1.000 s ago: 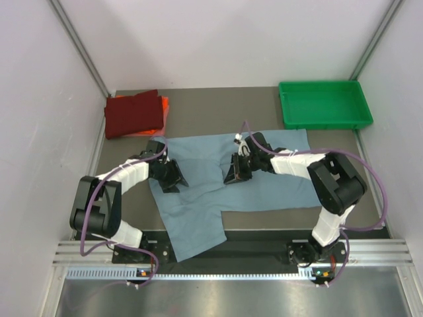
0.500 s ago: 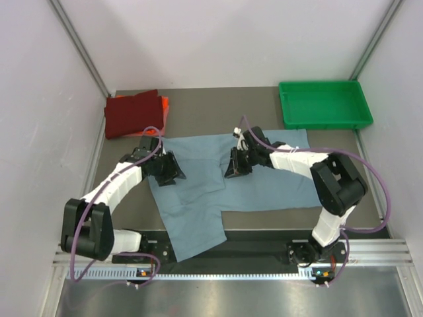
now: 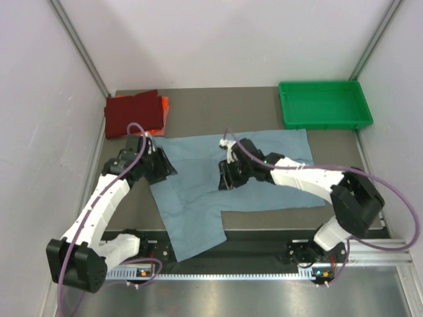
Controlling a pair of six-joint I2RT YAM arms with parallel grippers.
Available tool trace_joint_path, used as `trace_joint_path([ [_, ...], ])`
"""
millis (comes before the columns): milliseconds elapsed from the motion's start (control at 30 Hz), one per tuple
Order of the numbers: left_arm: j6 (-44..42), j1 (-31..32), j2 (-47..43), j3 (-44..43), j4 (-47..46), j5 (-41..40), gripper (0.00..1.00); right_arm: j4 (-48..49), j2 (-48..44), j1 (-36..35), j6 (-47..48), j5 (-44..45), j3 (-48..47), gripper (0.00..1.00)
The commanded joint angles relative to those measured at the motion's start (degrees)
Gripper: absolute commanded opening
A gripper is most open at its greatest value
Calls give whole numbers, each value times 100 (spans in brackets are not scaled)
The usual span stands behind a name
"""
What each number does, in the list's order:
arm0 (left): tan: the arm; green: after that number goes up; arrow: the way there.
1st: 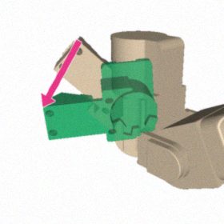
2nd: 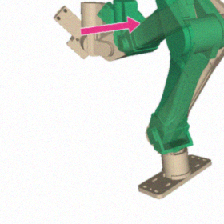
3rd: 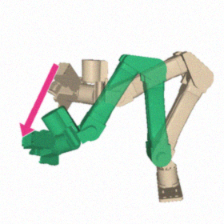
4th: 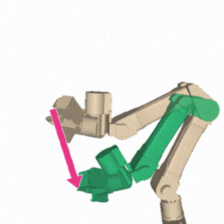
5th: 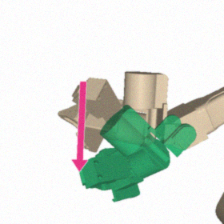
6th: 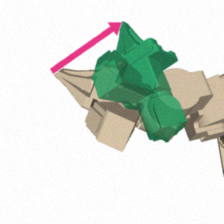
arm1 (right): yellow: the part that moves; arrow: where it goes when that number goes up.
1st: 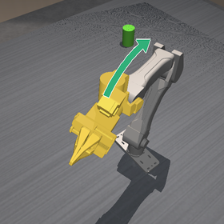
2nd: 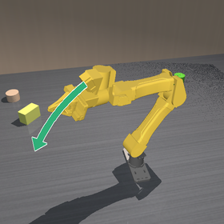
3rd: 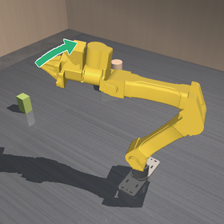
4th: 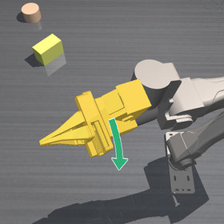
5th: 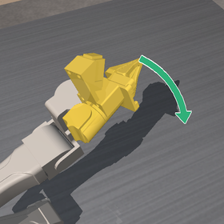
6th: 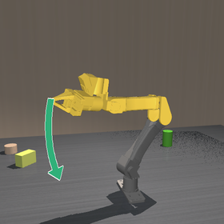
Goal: Fold and stack the t-shirts
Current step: Fold the tshirt
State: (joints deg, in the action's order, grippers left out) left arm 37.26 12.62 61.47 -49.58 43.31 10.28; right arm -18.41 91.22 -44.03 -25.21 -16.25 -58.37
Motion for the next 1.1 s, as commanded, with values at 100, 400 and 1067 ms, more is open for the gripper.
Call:
trace_joint_path([
  [100,-60,-444,249,-1157,424,34,56,495,-1114,-1879,1587,745,1037,44],
  [400,79,-2474,1683,-1941,-339,1721,55,2050,-1178,-4016,2477,2484,1452,47],
  [1067,98,-3450,2624,-1756,-965,2716,54,3098,1196,-5274,3400,2373,-157,43],
])
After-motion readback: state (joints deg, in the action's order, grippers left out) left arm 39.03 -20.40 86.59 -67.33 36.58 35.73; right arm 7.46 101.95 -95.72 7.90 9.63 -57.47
